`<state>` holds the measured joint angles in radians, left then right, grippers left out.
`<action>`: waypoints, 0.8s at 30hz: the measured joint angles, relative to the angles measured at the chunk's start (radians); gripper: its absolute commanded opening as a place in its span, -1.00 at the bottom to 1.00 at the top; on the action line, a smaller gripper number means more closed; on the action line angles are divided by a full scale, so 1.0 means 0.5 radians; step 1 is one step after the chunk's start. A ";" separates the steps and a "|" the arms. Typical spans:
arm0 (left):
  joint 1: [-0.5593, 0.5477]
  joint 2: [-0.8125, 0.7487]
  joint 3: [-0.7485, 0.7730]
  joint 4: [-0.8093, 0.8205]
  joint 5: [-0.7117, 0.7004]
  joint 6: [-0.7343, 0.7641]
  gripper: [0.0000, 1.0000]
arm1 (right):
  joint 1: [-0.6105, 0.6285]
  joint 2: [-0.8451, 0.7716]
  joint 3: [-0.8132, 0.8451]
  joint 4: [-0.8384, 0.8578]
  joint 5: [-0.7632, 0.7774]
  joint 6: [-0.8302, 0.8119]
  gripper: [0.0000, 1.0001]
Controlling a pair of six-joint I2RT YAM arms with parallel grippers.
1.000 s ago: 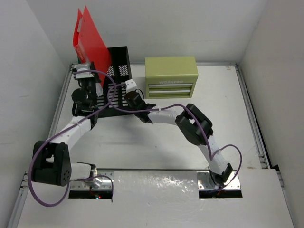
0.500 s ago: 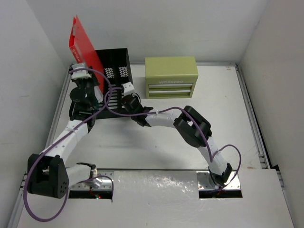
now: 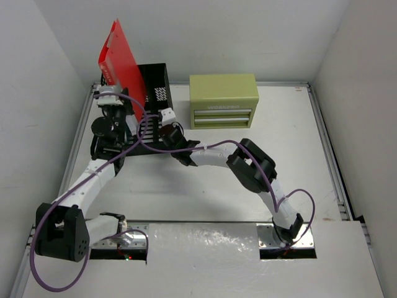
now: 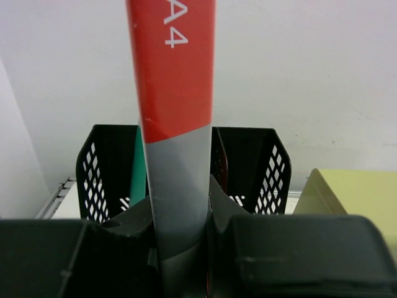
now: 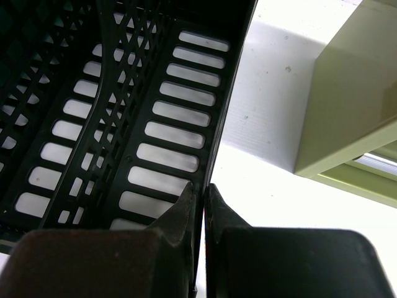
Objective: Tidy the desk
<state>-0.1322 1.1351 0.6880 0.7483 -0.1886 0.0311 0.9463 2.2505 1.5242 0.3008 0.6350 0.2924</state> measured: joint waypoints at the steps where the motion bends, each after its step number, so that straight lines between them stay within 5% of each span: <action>1: -0.010 0.000 0.000 -0.001 0.014 0.007 -1.00 | 0.000 0.000 0.000 0.000 0.000 0.000 -1.00; 14: -0.065 0.057 0.048 -0.011 0.034 0.165 -1.00 | 0.000 0.000 -0.005 0.011 0.000 0.008 -1.00; 24: -0.131 0.282 -0.080 0.556 0.092 0.198 -1.00 | -0.001 -0.002 -0.027 0.058 -0.017 0.014 -1.00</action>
<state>-0.1978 1.2762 0.6479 1.0264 -0.1425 0.1299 0.9459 2.2494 1.5105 0.3298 0.6266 0.2996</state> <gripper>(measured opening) 0.168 0.020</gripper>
